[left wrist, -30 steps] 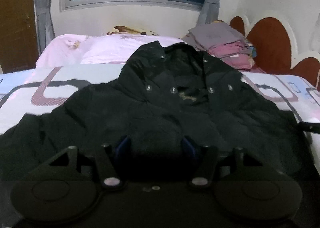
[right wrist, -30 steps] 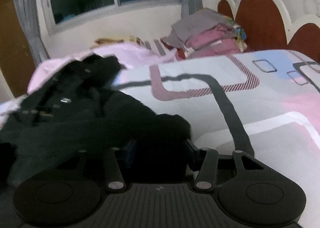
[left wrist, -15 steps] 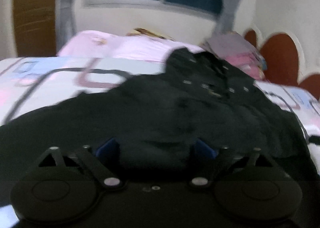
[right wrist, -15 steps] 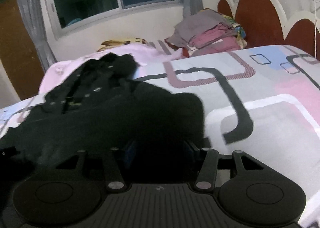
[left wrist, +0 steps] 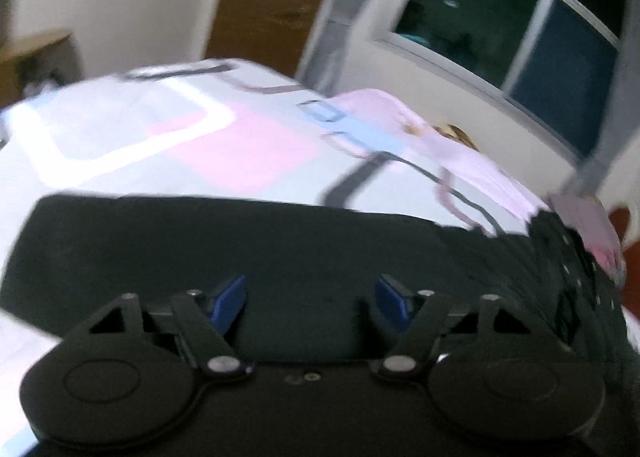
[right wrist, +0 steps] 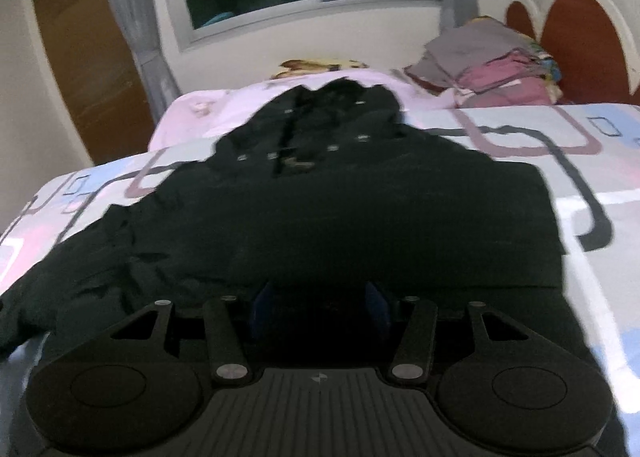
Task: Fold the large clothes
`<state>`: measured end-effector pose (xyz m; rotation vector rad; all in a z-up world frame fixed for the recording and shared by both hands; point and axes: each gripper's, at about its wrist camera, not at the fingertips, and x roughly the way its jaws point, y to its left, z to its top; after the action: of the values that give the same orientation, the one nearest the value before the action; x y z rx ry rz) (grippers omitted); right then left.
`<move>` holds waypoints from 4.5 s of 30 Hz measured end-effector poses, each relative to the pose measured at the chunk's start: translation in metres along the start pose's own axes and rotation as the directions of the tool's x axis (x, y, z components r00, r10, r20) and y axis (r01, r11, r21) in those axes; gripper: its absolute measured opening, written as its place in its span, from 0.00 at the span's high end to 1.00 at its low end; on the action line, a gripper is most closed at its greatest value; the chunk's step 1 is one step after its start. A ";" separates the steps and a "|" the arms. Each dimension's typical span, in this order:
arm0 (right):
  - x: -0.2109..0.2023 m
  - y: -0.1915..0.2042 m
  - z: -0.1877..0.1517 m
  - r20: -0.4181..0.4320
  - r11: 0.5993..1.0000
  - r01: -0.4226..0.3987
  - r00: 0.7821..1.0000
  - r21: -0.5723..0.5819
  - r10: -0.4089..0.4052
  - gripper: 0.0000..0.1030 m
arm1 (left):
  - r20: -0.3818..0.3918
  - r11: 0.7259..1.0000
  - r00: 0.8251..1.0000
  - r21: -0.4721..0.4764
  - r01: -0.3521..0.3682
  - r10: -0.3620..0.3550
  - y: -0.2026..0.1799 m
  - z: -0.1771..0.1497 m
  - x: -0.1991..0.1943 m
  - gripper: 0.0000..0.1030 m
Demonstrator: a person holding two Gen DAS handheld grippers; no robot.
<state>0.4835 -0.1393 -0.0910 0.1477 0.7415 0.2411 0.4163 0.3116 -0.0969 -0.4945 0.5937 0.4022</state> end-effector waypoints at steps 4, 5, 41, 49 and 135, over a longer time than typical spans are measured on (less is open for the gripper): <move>0.006 0.022 -0.001 -0.008 0.999 -0.017 1.000 -0.028 0.017 0.50 | -0.002 0.994 1.000 -0.114 -0.005 0.005 0.039 -0.001 -0.013 0.39; 0.008 0.025 -0.001 -0.011 0.999 -0.018 1.000 -0.028 0.018 0.50 | -0.004 0.990 1.000 -0.142 -0.007 0.006 0.046 -0.003 -0.016 0.39; -0.016 -0.055 0.021 0.073 0.992 0.074 0.994 0.107 -0.082 0.50 | 0.160 0.949 0.936 0.006 0.316 -0.313 -0.112 0.059 0.016 0.94; -0.041 -0.105 0.026 0.110 0.982 0.089 0.988 0.168 -0.109 0.50 | -0.033 0.834 0.867 0.260 0.487 -0.496 -0.269 -0.006 0.033 0.95; 0.072 -0.071 0.059 -0.103 0.988 0.056 0.992 -0.147 -0.072 0.33 | -0.274 0.766 0.931 0.535 0.356 -0.242 -0.236 0.000 0.101 0.38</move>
<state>0.5863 -0.1909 -0.1105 -0.0264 0.8326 0.2416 0.6084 0.1423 -0.0831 -0.0296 0.7705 -0.1489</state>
